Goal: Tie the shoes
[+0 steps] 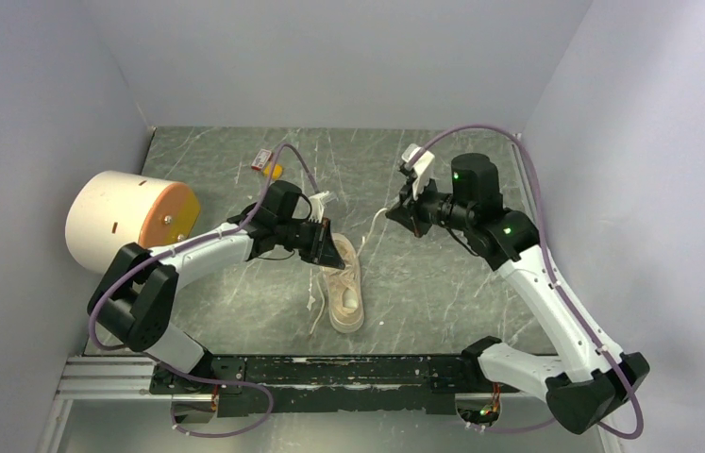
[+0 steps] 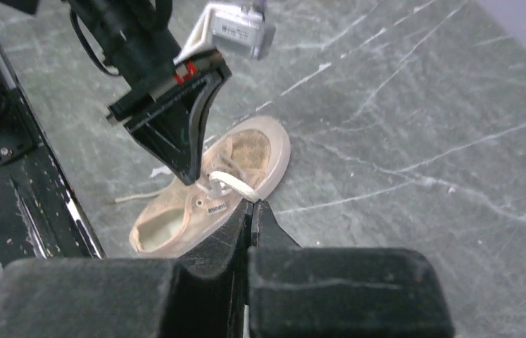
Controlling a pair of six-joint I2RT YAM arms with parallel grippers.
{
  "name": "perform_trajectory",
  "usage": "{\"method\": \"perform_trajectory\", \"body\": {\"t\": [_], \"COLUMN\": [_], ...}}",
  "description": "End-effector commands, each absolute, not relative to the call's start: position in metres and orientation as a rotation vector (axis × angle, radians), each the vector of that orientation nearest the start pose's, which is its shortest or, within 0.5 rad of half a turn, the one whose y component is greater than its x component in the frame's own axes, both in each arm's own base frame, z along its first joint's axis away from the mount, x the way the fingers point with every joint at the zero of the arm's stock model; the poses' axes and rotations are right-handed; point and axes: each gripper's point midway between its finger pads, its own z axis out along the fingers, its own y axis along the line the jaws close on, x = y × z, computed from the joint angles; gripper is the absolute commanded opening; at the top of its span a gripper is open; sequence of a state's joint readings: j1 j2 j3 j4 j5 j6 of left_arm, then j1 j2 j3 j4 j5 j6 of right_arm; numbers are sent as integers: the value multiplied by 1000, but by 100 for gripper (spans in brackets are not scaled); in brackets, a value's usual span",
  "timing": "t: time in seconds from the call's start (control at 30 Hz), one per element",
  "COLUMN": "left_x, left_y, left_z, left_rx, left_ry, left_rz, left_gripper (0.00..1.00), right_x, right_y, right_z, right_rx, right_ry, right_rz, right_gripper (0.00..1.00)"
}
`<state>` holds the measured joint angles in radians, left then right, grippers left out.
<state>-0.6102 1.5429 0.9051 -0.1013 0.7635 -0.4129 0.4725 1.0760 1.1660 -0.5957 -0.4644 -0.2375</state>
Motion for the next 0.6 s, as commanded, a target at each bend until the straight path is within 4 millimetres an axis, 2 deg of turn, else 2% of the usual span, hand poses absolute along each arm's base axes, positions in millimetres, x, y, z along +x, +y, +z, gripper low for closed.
{"method": "perform_trajectory", "body": {"t": [0.0, 0.13, 0.33, 0.47, 0.57], "left_x": [224, 224, 231, 234, 232], "left_y": [-322, -321, -322, -323, -325], "left_z": [140, 137, 140, 144, 146], "left_rx": [718, 708, 661, 649, 661], "left_ry": [2284, 2282, 2272, 2243, 2224], "left_rz": [-1407, -1401, -1392, -1406, -1437], "left_gripper": [5, 5, 5, 5, 5], "right_x": [252, 251, 235, 228, 232], "right_y": [211, 216, 227, 233, 237], "right_z": [310, 336, 372, 390, 399], "right_rx": [-942, -941, -989, -1001, -968], "right_ry": [1793, 1747, 1598, 1517, 1479], "right_rz": [657, 690, 778, 827, 845], "right_gripper": [0, 0, 0, 0, 0]}}
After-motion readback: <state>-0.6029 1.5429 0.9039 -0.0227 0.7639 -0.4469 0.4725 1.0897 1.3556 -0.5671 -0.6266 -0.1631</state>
